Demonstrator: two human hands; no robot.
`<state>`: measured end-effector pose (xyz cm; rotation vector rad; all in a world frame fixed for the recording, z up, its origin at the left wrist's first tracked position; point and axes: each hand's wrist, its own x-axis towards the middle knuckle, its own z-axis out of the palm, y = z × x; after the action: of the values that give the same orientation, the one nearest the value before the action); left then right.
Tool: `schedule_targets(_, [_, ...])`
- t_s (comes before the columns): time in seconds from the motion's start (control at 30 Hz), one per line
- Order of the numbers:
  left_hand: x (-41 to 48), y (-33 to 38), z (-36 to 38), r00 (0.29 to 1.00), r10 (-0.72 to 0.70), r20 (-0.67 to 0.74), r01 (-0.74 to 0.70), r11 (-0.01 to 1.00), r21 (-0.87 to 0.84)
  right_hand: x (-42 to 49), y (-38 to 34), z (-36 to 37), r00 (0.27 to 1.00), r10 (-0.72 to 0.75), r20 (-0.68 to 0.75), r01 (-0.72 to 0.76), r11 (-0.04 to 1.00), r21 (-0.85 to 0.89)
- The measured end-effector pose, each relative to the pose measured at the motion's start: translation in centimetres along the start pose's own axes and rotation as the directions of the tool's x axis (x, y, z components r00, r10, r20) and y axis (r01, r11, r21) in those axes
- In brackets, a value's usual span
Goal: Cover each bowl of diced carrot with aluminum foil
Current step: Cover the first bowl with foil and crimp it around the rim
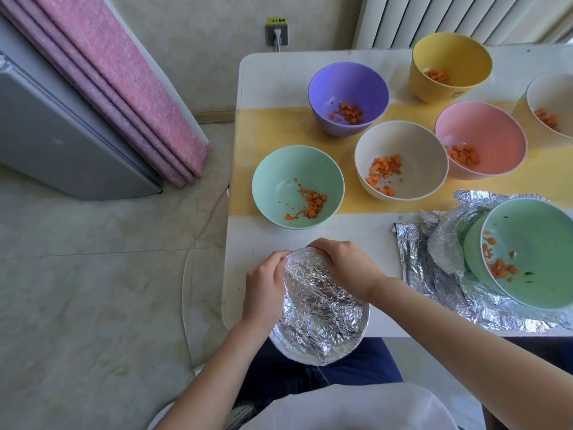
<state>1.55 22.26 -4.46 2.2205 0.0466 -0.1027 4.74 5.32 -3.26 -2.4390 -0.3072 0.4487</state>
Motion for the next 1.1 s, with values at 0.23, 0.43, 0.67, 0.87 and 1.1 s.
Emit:
schedule_targets(0.23, [0.2,0.0,0.4,1.0,0.027,0.008,-0.027,0.999,0.028,0.8,-0.1,0.4,0.994,-0.098,0.042,0.101,0.991,-0.084])
schedule_targets(0.43, [0.4,0.2,0.3,0.999,0.032,0.043,-0.034,0.998,0.045,0.5,0.2,-0.7,0.996,-0.006,0.093,0.002,0.999,0.044])
schedule_targets(0.67, [-0.4,0.9,0.7,0.998,-0.031,-0.052,0.033,0.999,0.035,-0.9,1.5,-0.6,0.986,0.16,0.055,-0.166,0.978,0.123])
schedule_targets(0.87, [-0.2,1.0,0.7,0.996,-0.073,-0.06,0.074,0.997,0.023,-0.4,1.1,-1.1,0.981,0.165,0.104,-0.175,0.981,0.089])
schedule_targets(1.1, [-0.8,0.9,1.2,0.985,-0.108,-0.131,0.113,0.993,0.028,-2.0,1.7,-0.6,0.967,0.253,-0.011,-0.244,0.941,0.233])
